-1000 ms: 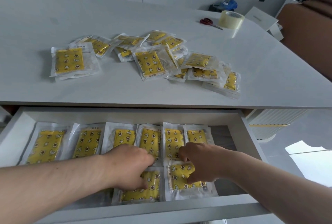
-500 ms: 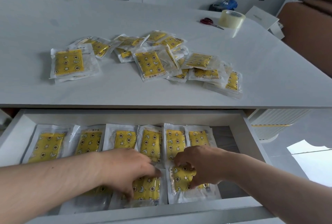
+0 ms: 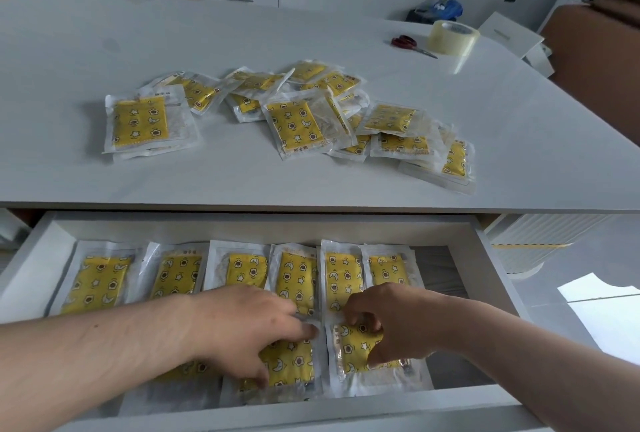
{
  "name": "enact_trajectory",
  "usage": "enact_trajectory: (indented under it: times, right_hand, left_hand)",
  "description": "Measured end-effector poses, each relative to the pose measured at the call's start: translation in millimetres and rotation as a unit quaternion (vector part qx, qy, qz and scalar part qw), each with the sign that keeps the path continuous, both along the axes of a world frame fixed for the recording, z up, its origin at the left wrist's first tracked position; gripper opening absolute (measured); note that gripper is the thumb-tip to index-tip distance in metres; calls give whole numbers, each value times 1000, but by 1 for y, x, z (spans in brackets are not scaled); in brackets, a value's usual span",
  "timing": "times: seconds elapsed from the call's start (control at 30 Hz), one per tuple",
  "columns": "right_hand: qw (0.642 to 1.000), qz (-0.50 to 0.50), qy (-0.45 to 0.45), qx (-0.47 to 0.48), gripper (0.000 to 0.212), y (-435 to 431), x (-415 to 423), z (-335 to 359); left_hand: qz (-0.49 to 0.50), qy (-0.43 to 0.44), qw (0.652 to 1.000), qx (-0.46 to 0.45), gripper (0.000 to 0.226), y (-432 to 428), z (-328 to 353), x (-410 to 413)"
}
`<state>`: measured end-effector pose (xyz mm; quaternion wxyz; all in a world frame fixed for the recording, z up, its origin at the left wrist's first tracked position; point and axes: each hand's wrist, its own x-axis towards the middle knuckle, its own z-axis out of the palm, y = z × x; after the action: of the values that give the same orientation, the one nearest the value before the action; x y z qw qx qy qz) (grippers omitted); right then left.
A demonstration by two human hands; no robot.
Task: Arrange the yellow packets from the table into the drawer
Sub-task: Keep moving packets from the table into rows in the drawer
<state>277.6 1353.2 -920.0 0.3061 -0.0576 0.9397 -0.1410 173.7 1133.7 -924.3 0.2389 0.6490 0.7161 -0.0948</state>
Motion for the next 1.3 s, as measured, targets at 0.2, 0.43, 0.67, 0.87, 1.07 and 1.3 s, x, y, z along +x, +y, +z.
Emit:
enact_trajectory:
  times: [0.2, 0.43, 0.67, 0.87, 1.07, 1.3]
  right_hand:
    - [1000, 10, -7, -15, 50, 1, -1, -2]
    - [1000, 0, -20, -10, 50, 0, -1, -1]
    - [996, -71, 16, -51, 48, -2, -8, 43]
    - [954, -178, 111, -212, 18, 6, -20, 158]
    - [846, -330, 241, -342, 13, 11, -48, 211]
    - [817, -389, 278, -321, 7, 32, -73, 177]
  left_hand:
    - [-114, 67, 990, 44, 59, -6, -2, -5]
    - [-94, 50, 994, 30, 59, -6, -1, -4]
    - [-1, 66, 997, 32, 44, 7, 69, 0]
    - [230, -16, 951, 208, 37, 10, 175, -20]
    - [419, -179, 795, 400, 8, 21, 202, -62]
    - [473, -92, 807, 343, 21, 43, 160, -99]
